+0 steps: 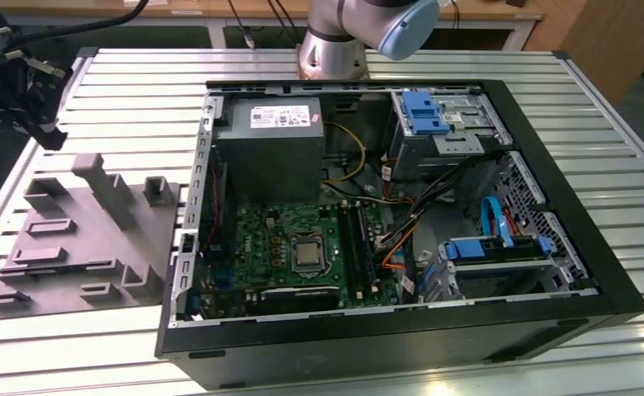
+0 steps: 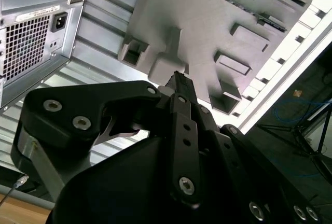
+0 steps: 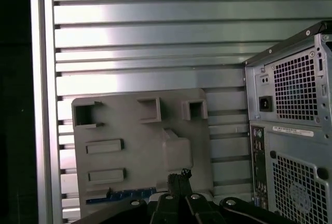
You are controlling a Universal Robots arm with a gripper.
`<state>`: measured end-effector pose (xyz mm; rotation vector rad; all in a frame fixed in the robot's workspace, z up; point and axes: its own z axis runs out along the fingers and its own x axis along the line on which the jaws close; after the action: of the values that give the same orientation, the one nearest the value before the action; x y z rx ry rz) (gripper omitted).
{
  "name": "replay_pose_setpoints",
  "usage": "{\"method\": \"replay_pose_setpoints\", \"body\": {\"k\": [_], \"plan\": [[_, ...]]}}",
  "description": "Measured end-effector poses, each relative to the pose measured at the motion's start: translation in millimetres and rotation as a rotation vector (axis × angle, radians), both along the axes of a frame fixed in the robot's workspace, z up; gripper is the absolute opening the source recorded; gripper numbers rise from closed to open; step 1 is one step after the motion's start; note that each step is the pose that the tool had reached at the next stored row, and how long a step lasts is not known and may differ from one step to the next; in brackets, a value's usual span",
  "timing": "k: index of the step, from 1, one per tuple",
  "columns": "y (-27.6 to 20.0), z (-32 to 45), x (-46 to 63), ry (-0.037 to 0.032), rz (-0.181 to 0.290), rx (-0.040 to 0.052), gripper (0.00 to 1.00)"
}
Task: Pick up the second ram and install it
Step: 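Reach for the second ram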
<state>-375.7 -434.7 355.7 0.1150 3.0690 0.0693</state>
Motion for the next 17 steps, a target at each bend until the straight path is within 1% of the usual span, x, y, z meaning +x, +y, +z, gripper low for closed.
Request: {"method": "replay_pose_setpoints", "body": {"k": [10, 17], "plan": [[-13.6, -9.0, -11.1, 0.0000, 0.000, -0.0001, 0.10], [-22.8, -16.9, -21.3, 0.0000, 0.000, 0.0000, 0.10]]}}
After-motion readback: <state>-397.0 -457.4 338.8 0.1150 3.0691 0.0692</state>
